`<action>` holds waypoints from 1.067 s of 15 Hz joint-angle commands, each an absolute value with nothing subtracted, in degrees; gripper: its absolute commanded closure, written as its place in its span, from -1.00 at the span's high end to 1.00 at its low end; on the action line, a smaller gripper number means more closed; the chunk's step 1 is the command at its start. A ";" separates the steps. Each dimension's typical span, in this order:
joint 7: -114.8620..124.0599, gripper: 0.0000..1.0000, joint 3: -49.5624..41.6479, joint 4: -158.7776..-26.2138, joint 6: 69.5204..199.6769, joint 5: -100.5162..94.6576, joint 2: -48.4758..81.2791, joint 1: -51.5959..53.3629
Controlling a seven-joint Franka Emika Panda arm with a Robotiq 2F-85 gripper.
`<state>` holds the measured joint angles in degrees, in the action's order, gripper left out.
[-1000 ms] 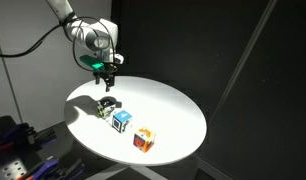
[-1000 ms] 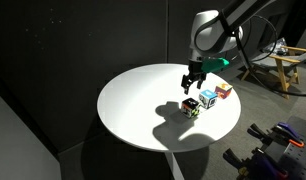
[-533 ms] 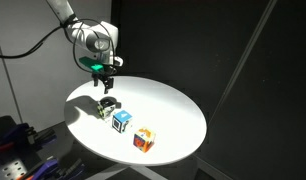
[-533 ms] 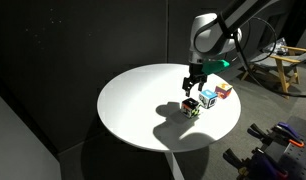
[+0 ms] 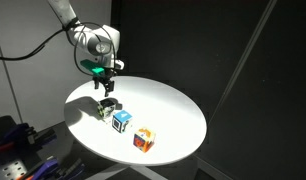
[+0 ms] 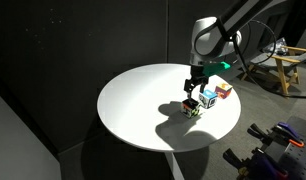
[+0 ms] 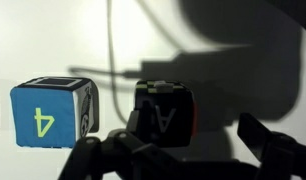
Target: Turn the plushy cube on the left in an anticlockwise direction
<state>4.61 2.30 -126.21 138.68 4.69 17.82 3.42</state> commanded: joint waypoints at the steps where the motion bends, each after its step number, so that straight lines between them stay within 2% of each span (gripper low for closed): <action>1: 4.29 1.00 2.33 -125.41 139.59 5.35 19.21 2.72; 16: 4.25 1.00 2.34 -124.79 147.98 4.45 24.30 3.00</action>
